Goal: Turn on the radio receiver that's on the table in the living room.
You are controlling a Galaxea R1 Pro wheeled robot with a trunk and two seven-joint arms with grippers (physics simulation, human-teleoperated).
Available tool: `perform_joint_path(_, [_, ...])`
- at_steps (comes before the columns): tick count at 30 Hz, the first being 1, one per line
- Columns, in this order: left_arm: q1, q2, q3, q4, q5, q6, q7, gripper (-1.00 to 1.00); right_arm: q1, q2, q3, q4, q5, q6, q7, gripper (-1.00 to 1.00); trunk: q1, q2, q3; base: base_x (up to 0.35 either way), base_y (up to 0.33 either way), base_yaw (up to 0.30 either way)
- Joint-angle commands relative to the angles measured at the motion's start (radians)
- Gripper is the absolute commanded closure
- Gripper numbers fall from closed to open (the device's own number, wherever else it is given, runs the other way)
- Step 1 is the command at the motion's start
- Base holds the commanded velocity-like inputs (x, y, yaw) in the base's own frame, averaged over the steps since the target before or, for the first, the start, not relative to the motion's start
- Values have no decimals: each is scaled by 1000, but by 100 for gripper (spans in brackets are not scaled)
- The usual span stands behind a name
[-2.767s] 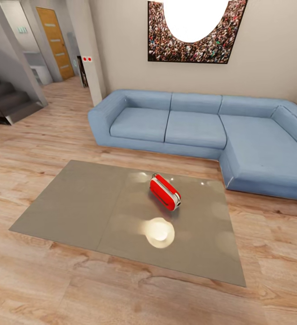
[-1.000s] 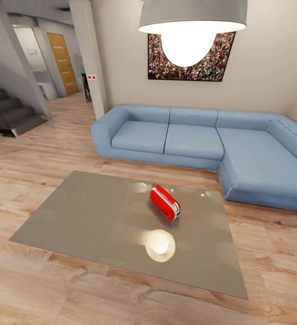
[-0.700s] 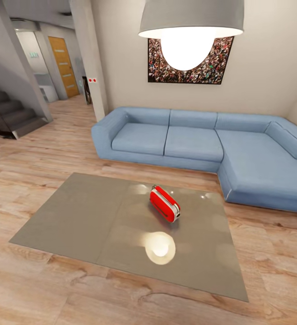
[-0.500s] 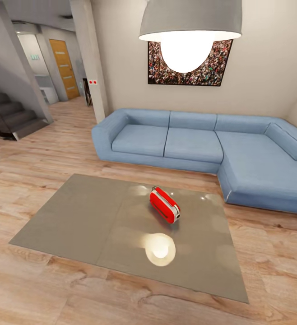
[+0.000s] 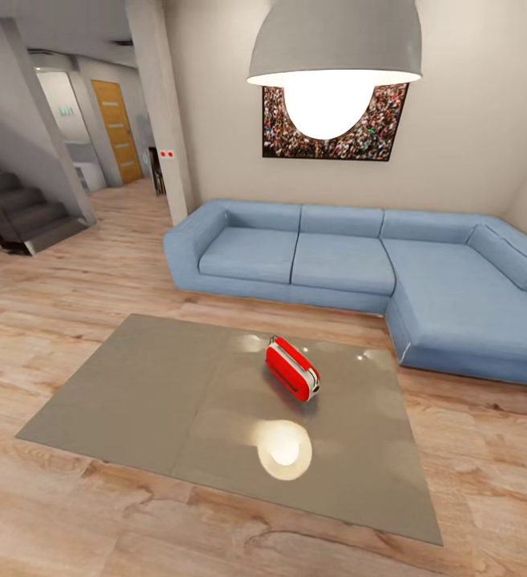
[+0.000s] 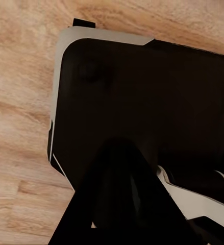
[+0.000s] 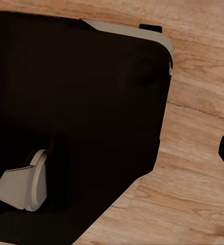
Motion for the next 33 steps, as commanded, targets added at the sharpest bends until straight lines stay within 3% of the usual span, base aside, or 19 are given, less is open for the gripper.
perform_joint_path(1, [0,0,0,0,0,0,0,100,0,0,0,0,0,0,0,-100,0,0,2,0,0,0])
perform_joint_path(33, [0,0,1,0,0,0,0,100,0,0,0,0,-2,2,0,-100,0,0,53,0,0,0])
